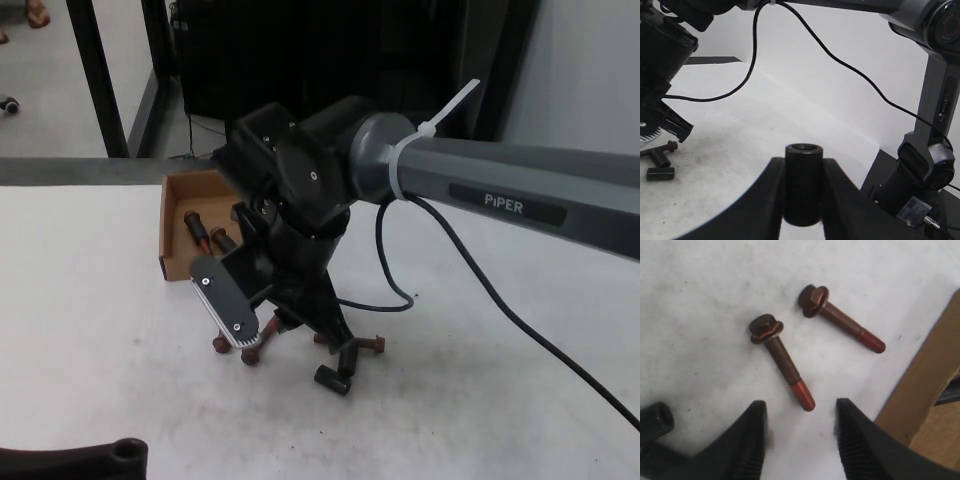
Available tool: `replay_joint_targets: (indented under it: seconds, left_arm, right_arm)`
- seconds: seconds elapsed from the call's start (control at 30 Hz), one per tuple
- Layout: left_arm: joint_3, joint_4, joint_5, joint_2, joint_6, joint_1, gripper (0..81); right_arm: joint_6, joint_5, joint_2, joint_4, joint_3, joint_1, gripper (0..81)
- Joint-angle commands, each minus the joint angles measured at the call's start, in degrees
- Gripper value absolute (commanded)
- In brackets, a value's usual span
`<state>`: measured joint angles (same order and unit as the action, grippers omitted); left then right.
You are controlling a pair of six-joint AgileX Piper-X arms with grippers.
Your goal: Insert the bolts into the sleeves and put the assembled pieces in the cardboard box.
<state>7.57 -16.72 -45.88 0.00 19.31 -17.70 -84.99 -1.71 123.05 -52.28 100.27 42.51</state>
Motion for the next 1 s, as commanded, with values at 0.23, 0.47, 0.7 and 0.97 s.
replay_joint_targets:
  seconds: [0.23,0.47,0.7,0.97]
  left_arm:
    - [0.0,1.1,-0.5,0.0,-0.2,-0.3,0.8]
    - [0.0,1.1,-0.5,0.0,-0.2,-0.3,0.8]
    - [0.0,1.1,-0.5,0.0,-0.2,-0.3,0.8]
    - [0.0,1.1,-0.7,0.0,-0.2,-0.3,0.8]
  right_arm:
    - [-0.7,1.7,1.2,-1.0,0.6,0.8,41.9]
    - [-0.7,3.9,1.3,-1.6,0.6,1.5,41.9]
    - [-0.7,6.0,1.5,-1.5,0.6,2.1,41.9]
    - [-0.7,5.6,3.3,-1.5,0.4,2.1,41.9]
